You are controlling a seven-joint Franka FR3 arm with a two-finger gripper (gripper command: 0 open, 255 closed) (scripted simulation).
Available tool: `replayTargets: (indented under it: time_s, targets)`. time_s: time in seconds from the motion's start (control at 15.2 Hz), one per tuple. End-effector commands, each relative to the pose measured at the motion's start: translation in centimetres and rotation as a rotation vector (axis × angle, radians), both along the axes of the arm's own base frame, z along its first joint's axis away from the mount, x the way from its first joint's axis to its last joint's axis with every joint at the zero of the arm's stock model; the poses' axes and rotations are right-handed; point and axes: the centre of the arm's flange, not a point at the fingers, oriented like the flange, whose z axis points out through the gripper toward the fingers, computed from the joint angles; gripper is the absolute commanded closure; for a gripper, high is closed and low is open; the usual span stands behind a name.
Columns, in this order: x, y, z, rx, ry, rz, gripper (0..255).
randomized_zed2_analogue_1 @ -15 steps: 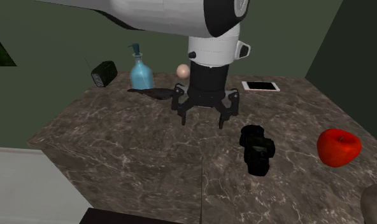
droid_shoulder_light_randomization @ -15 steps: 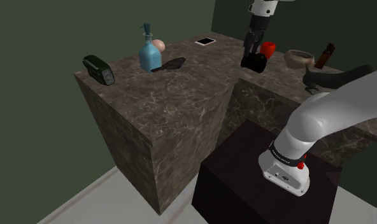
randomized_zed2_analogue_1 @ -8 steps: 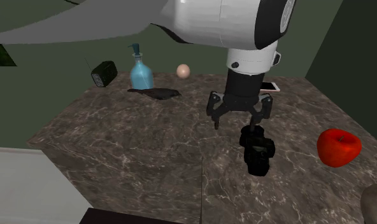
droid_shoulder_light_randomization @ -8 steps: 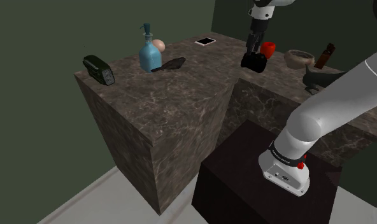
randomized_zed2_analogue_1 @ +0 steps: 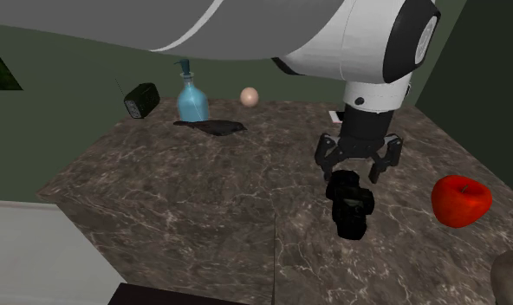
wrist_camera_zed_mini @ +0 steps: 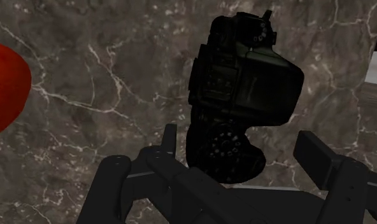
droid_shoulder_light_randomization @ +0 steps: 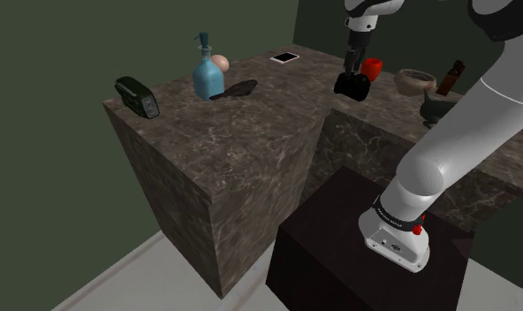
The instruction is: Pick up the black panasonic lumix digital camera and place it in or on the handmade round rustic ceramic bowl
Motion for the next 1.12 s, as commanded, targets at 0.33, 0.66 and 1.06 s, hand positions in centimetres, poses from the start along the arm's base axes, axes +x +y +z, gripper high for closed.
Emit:
replayTargets:
  time_s: [0.33,0.66,1.06]
  targets:
    - [-0.3,-0.4,-2.9,-0.001,0.0,0.001,0]
    - [-0.3,-0.4,-2.9,-0.001,0.0,0.001,0]
    - [-0.3,-0.4,-2.9,-0.001,0.0,0.001,255]
